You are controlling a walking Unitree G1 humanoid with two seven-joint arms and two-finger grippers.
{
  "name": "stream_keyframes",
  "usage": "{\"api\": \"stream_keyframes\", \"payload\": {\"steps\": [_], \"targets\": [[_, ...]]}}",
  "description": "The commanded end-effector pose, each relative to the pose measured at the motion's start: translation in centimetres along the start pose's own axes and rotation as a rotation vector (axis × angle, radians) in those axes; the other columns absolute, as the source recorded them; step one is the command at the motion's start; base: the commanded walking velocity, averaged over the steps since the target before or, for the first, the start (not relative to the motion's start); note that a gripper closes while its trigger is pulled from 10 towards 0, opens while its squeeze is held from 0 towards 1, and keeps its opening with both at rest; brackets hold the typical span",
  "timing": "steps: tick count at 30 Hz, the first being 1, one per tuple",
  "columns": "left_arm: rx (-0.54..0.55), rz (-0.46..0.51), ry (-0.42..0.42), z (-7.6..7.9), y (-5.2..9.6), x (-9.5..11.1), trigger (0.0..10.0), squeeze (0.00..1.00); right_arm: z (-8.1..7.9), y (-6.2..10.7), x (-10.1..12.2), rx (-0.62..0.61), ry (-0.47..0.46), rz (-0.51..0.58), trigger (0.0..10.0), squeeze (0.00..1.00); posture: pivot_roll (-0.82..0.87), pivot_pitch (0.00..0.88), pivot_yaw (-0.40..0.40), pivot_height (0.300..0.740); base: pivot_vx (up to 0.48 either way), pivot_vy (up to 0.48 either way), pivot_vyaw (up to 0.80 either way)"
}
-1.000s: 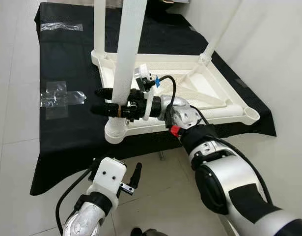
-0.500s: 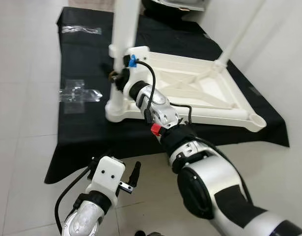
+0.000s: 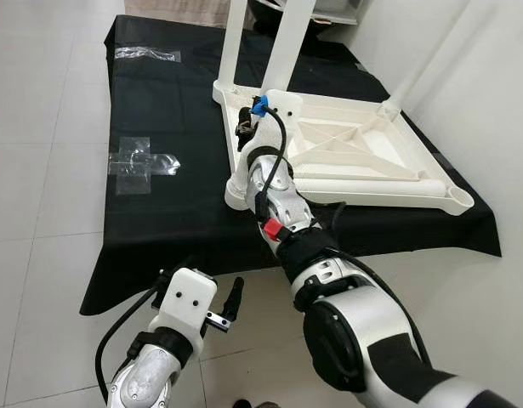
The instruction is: Building children table
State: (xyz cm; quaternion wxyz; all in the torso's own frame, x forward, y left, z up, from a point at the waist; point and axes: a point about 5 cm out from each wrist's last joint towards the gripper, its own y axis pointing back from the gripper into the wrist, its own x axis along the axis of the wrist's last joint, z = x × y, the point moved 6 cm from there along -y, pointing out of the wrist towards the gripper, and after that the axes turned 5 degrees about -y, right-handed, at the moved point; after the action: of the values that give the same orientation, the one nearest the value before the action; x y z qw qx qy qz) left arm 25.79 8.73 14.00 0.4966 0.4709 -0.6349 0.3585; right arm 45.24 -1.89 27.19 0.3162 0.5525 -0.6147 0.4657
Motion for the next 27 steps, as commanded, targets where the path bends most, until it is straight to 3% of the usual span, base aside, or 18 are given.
{"api": "stream_keyframes", "payload": {"steps": [1, 3, 4, 5, 7, 9, 11, 12, 14, 15, 16, 18, 19, 20, 25, 26, 27], "targets": [[-0.023, -0.008, 0.010, 0.7, 0.1, -0.3, 10.0, 0.00, 0.4, 0.2, 0.4, -0.005, -0.027, 0.037, 10.0, 1.00, 0.15, 0.134, -0.224, 0.740, 0.000, 0.000, 0.00], [-0.023, -0.009, 0.010, 0.7, 0.1, -0.3, 10.0, 0.00, 0.6, 0.0, 0.9, 0.014, -0.023, 0.057, 10.0, 1.00, 0.15, 0.134, -0.224, 0.740, 0.000, 0.000, 0.00], [-0.025, -0.008, 0.011, 0.8, 0.1, -0.3, 10.0, 0.00, 0.5, -0.2, 1.6, 0.074, -0.047, 0.068, 10.0, 0.00, 0.15, 0.130, -0.223, 0.740, 0.000, 0.000, 0.00], [-0.027, -0.008, 0.011, 0.8, 0.1, -0.3, 10.0, 0.00, -0.1, -0.5, 1.9, 0.193, -0.097, 0.045, 10.0, 0.00, 0.15, 0.122, -0.224, 0.740, 0.000, 0.000, 0.00], [-0.027, -0.008, 0.011, 0.8, 0.1, -0.3, 10.0, 0.00, -0.1, -0.5, 1.9, 0.193, -0.097, 0.045, 10.0, 0.00, 0.15, 0.122, -0.224, 0.740, 0.000, 0.000, 0.00], [-0.031, -0.009, 0.013, 0.9, 0.1, -0.4, 10.0, 0.00, -1.8, 0.1, 2.1, 0.541, -0.170, -0.045, 10.0, 0.00, 0.15, 0.114, -0.224, 0.740, 0.000, 0.000, 0.00], [-0.031, -0.009, 0.013, 0.9, 0.1, -0.4, 10.0, 0.00, -1.8, 0.1, 2.1, 0.541, -0.170, -0.045, 10.0, 0.00, 0.15, 0.114, -0.224, 0.740, 0.000, 0.000, 0.00], [-0.032, -0.009, 0.013, 0.9, 0.1, -0.4, 10.0, 0.00, -2.6, 1.1, 1.7, 0.735, -0.178, -0.116, 10.0, 0.00, 0.15, 0.112, -0.227, 0.740, 0.000, 0.000, 0.00], [-0.032, -0.009, 0.013, 0.9, 0.1, -0.4, 10.0, 0.00, -2.6, 1.1, 1.7, 0.735, -0.178, -0.116, 10.0, 0.00, 0.15, 0.112, -0.227, 0.740, 0.000, 0.000, 0.00], [-0.032, -0.009, 0.013, 1.0, 0.0, -0.4, 10.0, 0.00, -3.5, 2.8, 0.8, 0.939, -0.141, -0.210, 10.0, 0.00, 0.15, 0.124, -0.228, 0.740, 0.000, 0.000, 0.00], [-0.032, -0.009, 0.013, 1.0, 0.0, -0.4, 10.0, 0.00, -3.5, 2.8, 0.8, 0.939, -0.141, -0.210, 10.0, 0.00, 0.15, 0.124, -0.228, 0.740, 0.000, 0.000, 0.00], [-0.024, -0.007, 0.011, 0.9, -0.1, -0.3, 10.0, 0.00, -4.9, 6.2, -0.8, 1.249, -0.058, -0.368, 10.0, 0.00, 0.16, 0.136, -0.236, 0.740, 0.000, 0.000, 0.00], [-0.024, -0.007, 0.011, 0.9, -0.1, -0.3, 10.0, 0.00, -4.9, 6.2, -0.8, 1.249, -0.058, -0.368, 10.0, 0.00, 0.16, 0.136, -0.236, 0.740, 0.000, 0.000, 0.00], [-0.019, -0.007, 0.010, 0.8, 0.0, -0.3, 10.0, 0.00, -5.4, 7.2, -1.5, 1.330, -0.018, -0.416, 10.0, 0.00, 0.16, 0.137, -0.236, 0.740, 0.000, 0.000, 0.00], [-0.015, -0.007, 0.010, 0.7, 0.2, -0.3, 10.0, 0.00, -6.9, 7.7, -2.7, 1.357, 0.065, -0.436, 10.0, 0.00, 0.16, 0.147, -0.235, 0.740, 0.000, 0.000, 0.00], [-0.016, -0.007, 0.011, 0.7, 0.2, -0.2, 10.0, 0.00, -8.0, 7.6, -3.1, 1.338, 0.083, -0.421, 4.6, 0.00, 0.16, 0.153, -0.236, 0.740, 0.000, 0.000, 0.00], [-0.016, -0.007, 0.011, 0.7, 0.2, -0.2, 10.0, 0.00, -8.0, 7.6, -3.1, 1.338, 0.083, -0.421, 4.6, 0.00, 0.16, 0.153, -0.236, 0.740, 0.000, 0.000, 0.00]]}}
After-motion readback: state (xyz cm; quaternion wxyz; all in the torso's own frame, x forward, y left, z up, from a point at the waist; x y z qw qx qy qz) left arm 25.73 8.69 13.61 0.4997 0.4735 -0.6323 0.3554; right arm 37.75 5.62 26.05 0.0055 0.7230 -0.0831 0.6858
